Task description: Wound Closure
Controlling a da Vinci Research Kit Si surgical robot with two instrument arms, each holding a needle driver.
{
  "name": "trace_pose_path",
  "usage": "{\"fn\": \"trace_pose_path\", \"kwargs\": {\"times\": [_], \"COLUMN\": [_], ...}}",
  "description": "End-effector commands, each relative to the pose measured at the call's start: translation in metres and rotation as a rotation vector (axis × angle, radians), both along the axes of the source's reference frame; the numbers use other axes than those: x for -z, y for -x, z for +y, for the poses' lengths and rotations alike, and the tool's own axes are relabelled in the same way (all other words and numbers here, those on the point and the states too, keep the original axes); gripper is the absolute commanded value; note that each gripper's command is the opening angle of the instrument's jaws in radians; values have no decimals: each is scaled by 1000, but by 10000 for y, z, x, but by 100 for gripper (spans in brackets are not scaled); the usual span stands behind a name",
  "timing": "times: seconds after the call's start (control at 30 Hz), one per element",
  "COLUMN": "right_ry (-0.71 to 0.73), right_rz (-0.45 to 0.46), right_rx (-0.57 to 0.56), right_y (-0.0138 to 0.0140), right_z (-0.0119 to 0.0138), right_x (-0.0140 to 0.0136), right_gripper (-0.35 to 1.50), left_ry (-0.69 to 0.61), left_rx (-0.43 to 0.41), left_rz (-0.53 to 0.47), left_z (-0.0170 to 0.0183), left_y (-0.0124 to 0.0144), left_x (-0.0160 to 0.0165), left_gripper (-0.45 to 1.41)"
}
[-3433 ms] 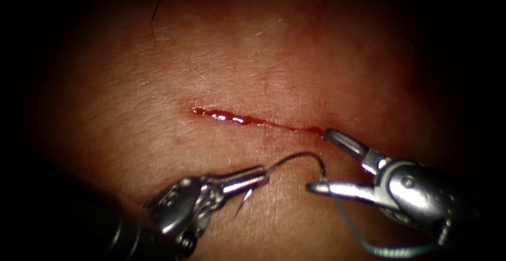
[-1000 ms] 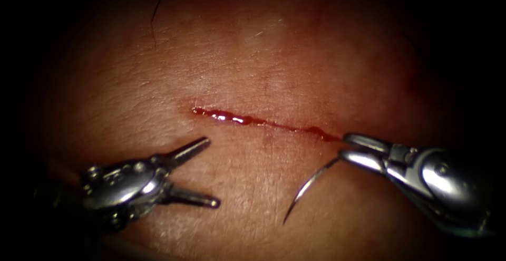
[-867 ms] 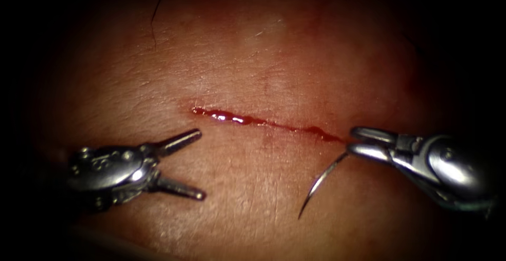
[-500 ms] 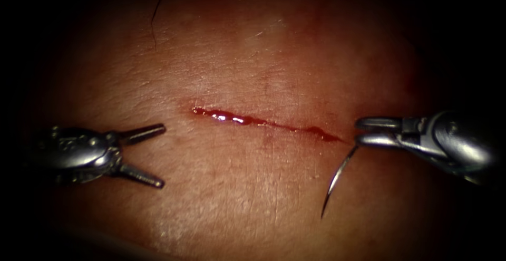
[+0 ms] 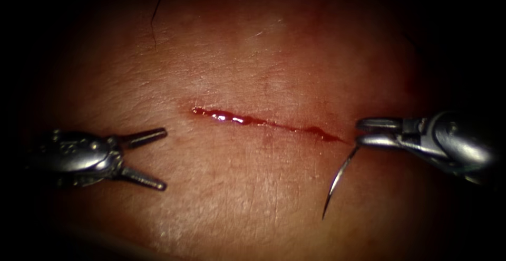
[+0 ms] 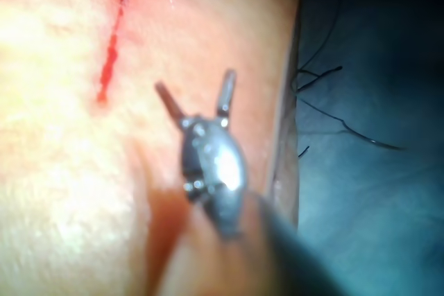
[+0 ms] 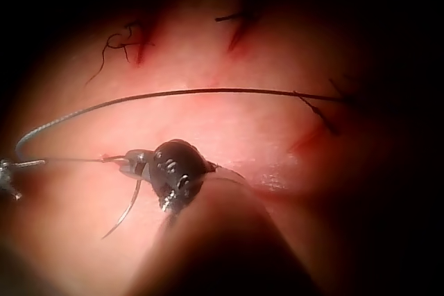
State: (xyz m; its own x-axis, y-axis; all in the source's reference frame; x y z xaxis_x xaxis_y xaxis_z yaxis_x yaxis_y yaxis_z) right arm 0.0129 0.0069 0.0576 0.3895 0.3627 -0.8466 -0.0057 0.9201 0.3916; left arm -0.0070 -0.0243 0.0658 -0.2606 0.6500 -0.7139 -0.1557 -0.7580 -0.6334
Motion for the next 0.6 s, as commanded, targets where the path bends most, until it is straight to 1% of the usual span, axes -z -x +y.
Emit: {"fn": "trace_pose_path", "kwargs": {"times": [0.03,0.4,0.43,0.6], "right_ry": [-2,-2,-1,-18], "right_rz": [3,3,21,30], "right_rx": [2,2,-23,-52], "right_y": [-8,-8,-9,-15], "right_z": [-2,-2,-3,-5], "right_x": [-5,-5,-5,-3], "right_gripper": [-35,-35,-35,-35], "left_ry": [-4,-4,-4,-7], "left_rx": [-1,-1,-1,-9], "left_rz": [2,2,-2,-25], "left_z": [-10,-10,-10,-15], "left_y": [-1,-1,-1,0], "left_x": [-5,-5,-5,-5], "left_gripper": [74,74,72,58]}}
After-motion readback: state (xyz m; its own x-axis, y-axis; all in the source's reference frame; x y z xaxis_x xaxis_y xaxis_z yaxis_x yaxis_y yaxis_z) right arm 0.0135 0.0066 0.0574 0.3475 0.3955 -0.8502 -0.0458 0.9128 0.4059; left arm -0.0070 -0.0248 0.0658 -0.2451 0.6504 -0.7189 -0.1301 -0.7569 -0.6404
